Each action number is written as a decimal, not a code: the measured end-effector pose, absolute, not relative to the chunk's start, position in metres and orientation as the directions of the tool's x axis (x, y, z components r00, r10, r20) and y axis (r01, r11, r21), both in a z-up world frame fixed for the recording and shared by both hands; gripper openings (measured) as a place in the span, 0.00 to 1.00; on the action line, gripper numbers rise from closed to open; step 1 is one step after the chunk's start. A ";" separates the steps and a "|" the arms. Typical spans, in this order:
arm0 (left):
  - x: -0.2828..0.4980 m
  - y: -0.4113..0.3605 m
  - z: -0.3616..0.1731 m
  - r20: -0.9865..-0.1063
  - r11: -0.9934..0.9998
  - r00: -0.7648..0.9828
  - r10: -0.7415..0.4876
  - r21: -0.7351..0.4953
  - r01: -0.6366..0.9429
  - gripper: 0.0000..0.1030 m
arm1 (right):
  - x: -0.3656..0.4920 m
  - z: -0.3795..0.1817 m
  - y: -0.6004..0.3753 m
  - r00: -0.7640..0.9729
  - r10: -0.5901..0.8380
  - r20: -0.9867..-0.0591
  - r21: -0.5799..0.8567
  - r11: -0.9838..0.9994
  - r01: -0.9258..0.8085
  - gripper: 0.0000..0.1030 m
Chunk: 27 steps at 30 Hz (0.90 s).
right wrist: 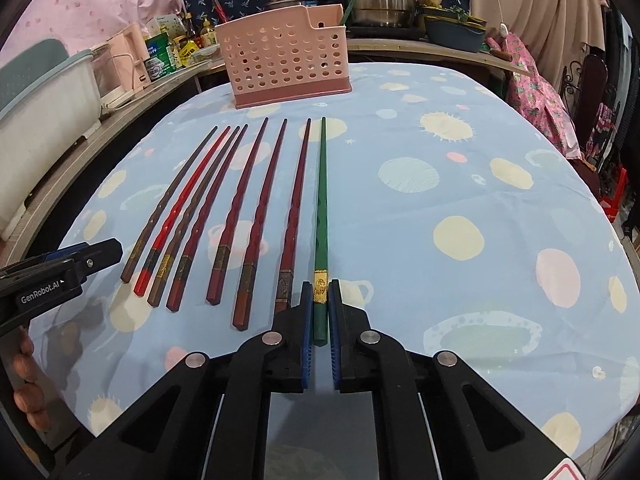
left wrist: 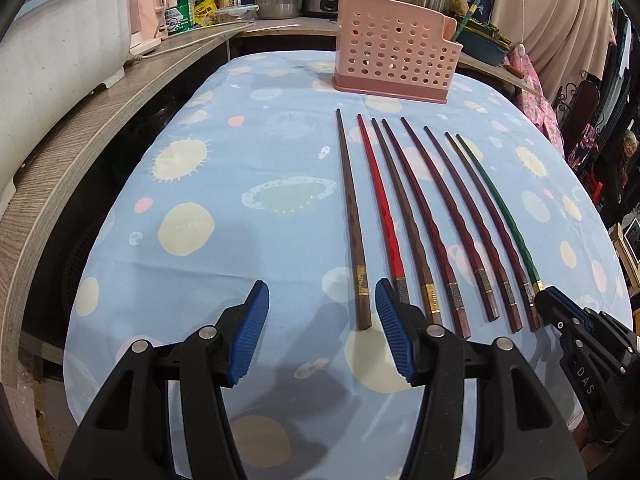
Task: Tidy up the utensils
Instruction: 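Grasp the other green chopstick with the right tool while the left tool grasps a brown chopstick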
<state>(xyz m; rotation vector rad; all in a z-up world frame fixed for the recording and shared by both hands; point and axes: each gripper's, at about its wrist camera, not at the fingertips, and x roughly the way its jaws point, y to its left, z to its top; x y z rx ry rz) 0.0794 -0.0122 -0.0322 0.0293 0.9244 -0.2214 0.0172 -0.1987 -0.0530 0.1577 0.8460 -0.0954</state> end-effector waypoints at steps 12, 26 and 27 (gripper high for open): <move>0.079 -0.019 -0.045 -0.812 0.976 0.558 -0.171 -0.062 0.208 0.52 | 0.015 -0.053 -0.202 0.662 -0.019 -0.749 0.112 0.982 0.155 0.07; 0.089 -0.020 -0.046 -0.809 0.973 0.555 -0.194 -0.087 0.214 0.07 | 0.014 -0.052 -0.201 0.663 -0.018 -0.749 0.112 0.982 0.153 0.07; 0.089 -0.019 -0.046 -0.809 0.972 0.553 -0.201 -0.094 0.215 0.07 | 0.014 -0.052 -0.201 0.662 -0.018 -0.750 0.112 0.982 0.153 0.07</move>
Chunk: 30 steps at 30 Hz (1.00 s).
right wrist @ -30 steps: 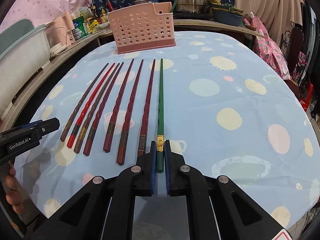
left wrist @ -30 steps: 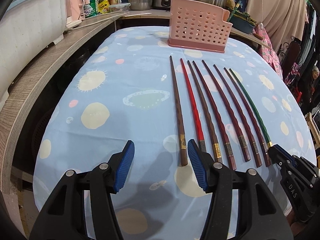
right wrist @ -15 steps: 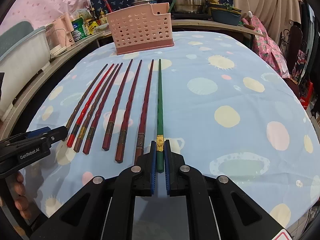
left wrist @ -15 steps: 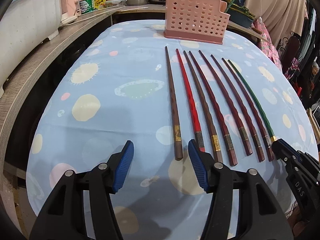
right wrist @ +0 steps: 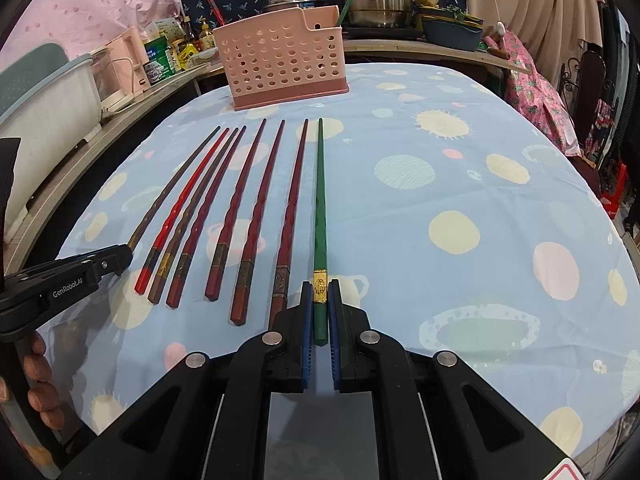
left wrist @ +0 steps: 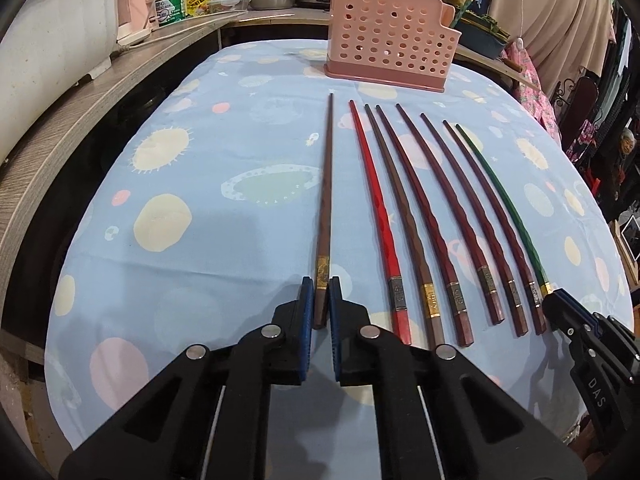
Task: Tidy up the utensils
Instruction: 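Grasp the other green chopstick with the right tool while the left tool grasps a brown chopstick, then lift both held chopsticks and carry them over the pink basket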
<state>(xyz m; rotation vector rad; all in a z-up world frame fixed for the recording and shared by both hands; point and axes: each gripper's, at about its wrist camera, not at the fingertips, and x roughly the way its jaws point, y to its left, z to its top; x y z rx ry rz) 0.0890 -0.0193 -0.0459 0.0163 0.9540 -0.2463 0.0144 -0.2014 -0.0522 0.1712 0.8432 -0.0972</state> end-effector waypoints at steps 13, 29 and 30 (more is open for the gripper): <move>0.079 -0.012 -0.007 -0.778 0.962 0.574 -0.255 -0.142 0.234 0.07 | 0.001 -0.001 -0.207 0.736 -0.014 -0.677 0.140 0.979 0.147 0.07; 0.103 -0.010 0.091 -0.661 0.954 0.692 -0.292 -0.148 0.261 0.07 | 0.029 0.096 -0.239 0.849 -0.038 -0.526 0.180 0.971 0.155 0.07; 0.107 -0.010 0.097 -0.651 0.953 0.699 -0.294 -0.148 0.263 0.07 | 0.033 0.100 -0.240 0.853 -0.039 -0.521 0.180 0.971 0.155 0.07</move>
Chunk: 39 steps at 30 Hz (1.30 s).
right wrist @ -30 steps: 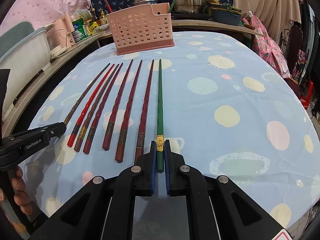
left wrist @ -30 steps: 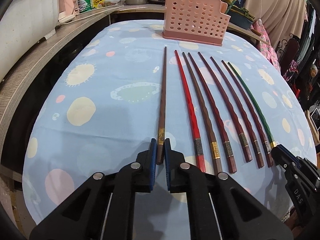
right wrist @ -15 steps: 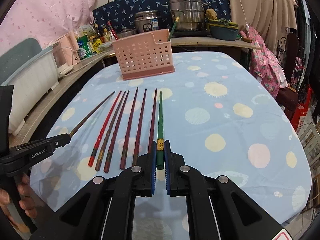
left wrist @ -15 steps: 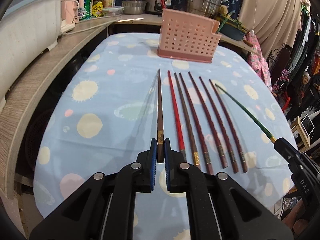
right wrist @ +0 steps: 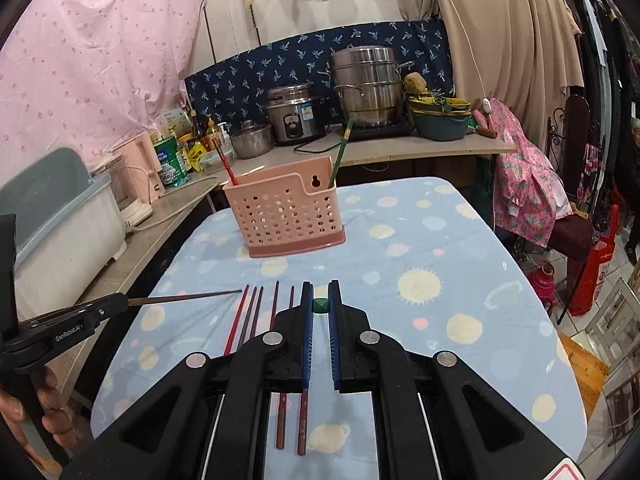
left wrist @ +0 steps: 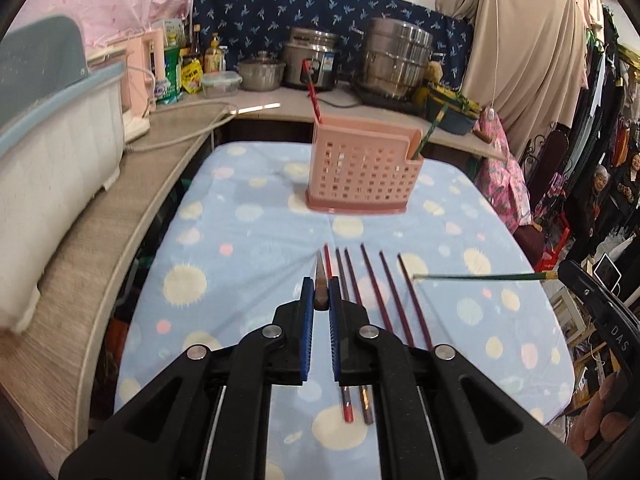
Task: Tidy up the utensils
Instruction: 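Lift both held chopsticks and carry them over the pink basket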
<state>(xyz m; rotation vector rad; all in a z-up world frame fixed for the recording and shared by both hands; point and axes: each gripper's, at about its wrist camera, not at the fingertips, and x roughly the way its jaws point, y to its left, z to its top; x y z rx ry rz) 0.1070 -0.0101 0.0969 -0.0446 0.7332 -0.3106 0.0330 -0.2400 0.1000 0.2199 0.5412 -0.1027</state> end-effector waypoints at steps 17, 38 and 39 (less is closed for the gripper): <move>0.185 -0.028 0.179 -0.555 0.949 0.770 -0.314 -0.153 0.276 0.07 | 0.101 0.174 -0.259 0.914 -0.016 -0.406 0.208 0.972 0.109 0.07; 0.295 -0.068 0.286 -0.340 0.948 0.887 -0.312 -0.172 0.267 0.07 | 0.254 0.273 -0.254 0.983 0.014 -0.182 0.244 0.969 0.031 0.07; 0.301 -0.069 0.280 -0.346 0.949 0.885 -0.310 -0.172 0.265 0.07 | 0.259 0.266 -0.255 0.982 0.015 -0.187 0.244 0.969 0.031 0.07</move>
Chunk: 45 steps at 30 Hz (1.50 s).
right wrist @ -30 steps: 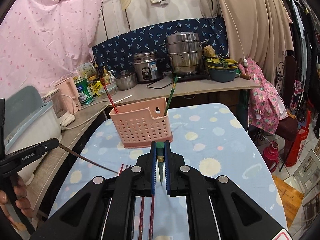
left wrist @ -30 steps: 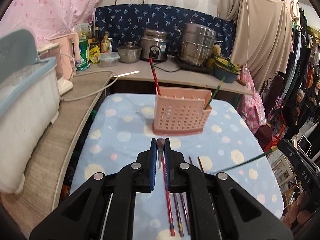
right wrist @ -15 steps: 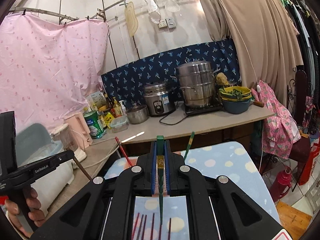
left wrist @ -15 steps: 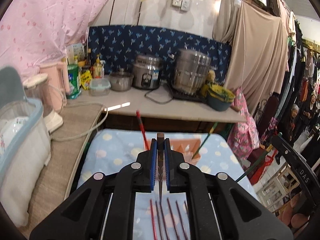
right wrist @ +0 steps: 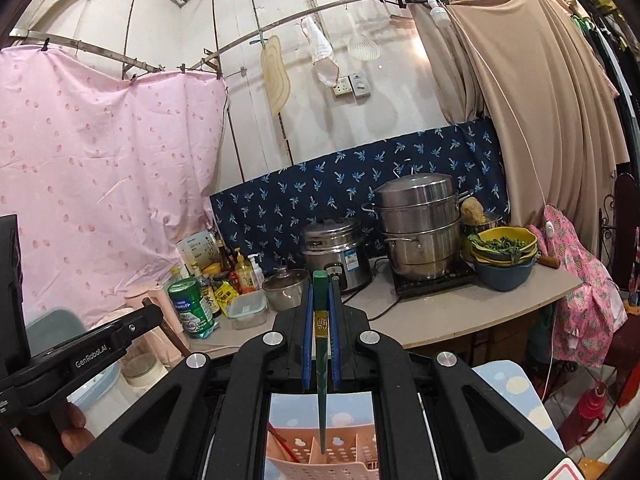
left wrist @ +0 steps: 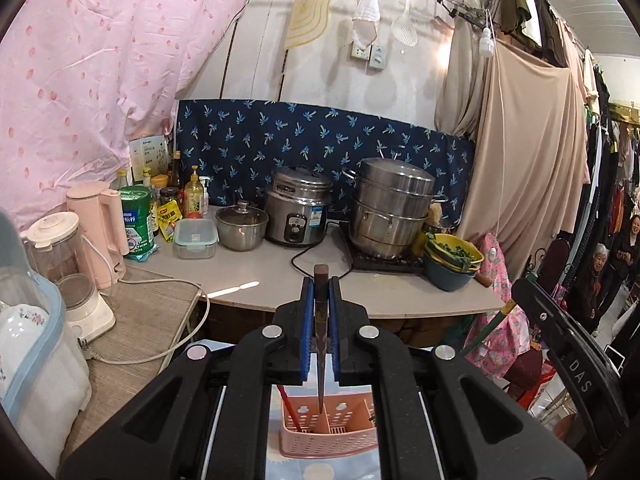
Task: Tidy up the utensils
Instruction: 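Lift both held chopsticks and carry them over the pink basket, then open both tools to drop the chopsticks into the pink basket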
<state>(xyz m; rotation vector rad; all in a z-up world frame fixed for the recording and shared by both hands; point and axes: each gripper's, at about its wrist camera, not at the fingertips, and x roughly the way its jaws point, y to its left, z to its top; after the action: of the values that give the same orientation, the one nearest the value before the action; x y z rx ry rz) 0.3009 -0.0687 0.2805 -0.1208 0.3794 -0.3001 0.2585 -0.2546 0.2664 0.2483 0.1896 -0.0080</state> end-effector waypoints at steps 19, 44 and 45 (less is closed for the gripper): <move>0.340 -0.073 0.181 -0.463 0.949 0.829 -0.314 -0.170 0.264 0.09 | 0.299 0.159 -0.264 0.927 0.020 -0.374 0.252 0.964 0.081 0.11; 0.206 -0.038 0.122 -0.584 0.970 0.776 -0.237 -0.093 0.226 0.34 | 0.129 0.121 -0.245 0.890 0.015 -0.456 0.201 0.976 0.086 0.27; 0.199 -0.036 0.116 -0.593 0.973 0.774 -0.223 -0.083 0.217 0.34 | 0.121 0.116 -0.243 0.885 0.016 -0.465 0.196 0.977 0.086 0.27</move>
<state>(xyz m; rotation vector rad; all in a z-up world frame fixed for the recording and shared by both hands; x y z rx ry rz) 0.1990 -0.0358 0.1158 -0.0102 0.6430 -0.2385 0.1213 -0.2432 0.1163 0.2142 0.4836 -0.0367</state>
